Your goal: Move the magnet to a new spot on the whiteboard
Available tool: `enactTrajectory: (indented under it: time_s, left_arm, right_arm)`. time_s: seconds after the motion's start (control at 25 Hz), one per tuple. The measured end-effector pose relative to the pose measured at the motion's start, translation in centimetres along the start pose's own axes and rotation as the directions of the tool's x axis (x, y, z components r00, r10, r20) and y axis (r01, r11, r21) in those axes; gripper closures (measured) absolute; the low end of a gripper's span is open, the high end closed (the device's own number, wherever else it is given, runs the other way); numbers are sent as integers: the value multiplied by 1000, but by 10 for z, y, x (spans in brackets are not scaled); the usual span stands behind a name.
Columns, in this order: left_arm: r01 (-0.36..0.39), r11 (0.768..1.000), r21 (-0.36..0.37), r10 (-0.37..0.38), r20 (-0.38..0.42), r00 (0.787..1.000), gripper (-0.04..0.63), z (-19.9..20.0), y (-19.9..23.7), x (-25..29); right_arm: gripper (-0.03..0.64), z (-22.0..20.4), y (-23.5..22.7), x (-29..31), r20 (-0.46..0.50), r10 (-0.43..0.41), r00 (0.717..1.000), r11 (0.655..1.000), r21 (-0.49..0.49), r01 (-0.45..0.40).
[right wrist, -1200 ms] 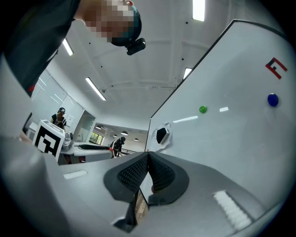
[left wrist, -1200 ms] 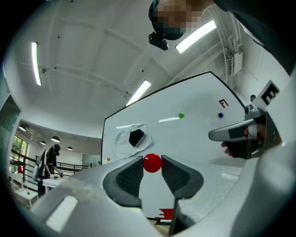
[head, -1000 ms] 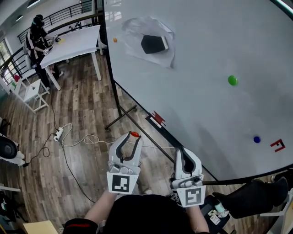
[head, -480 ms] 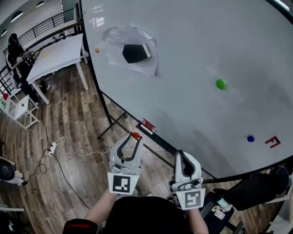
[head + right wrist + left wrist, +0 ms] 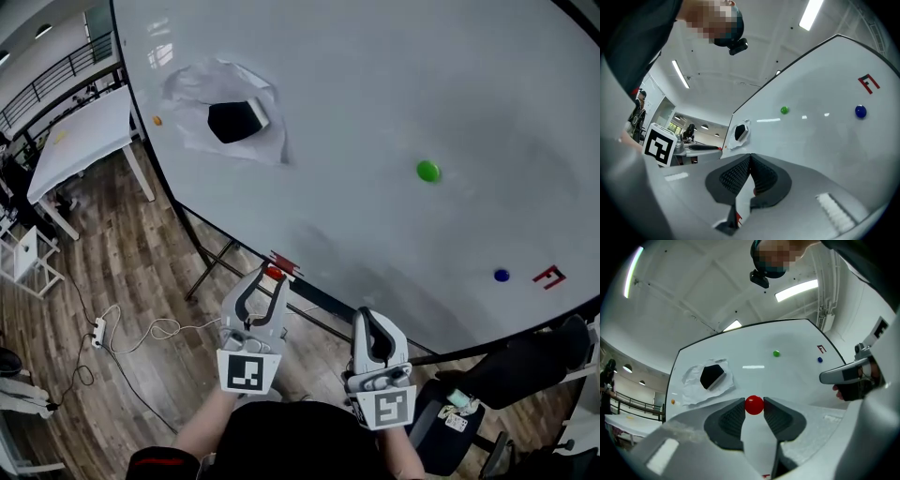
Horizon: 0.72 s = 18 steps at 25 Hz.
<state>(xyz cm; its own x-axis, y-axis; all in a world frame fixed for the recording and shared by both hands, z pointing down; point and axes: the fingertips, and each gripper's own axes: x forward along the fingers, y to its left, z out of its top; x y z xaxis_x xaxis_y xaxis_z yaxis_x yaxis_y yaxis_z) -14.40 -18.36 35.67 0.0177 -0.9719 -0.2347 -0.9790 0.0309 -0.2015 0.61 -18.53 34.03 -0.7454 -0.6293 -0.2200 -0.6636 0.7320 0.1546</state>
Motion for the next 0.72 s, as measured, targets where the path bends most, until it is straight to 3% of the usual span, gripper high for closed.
enactTrajectory:
  time_s: [0.2,0.32,0.48,0.72]
  left_arm:
    - [33,999,-40,-33,-8,999,465,-8,-2,21]
    - [73,997,5,-73,20,997,465,-6,-5,35]
    - [80,994,-75,-80,1,997,465,-17,-5,48]
    - [108,991,-79,-109,-5,994,465,-26,-3,67]
  right_arm:
    - [615,1,-10,4,9,-46,999,999,-4,46]
    - [615,1,-17,6,8,-76,997,997,-7,76]
    - [615,0,-24,9,7,-112,994,993,-26,112]
    - [615,-2,-29,16,1,-152,988,987,-44,152]
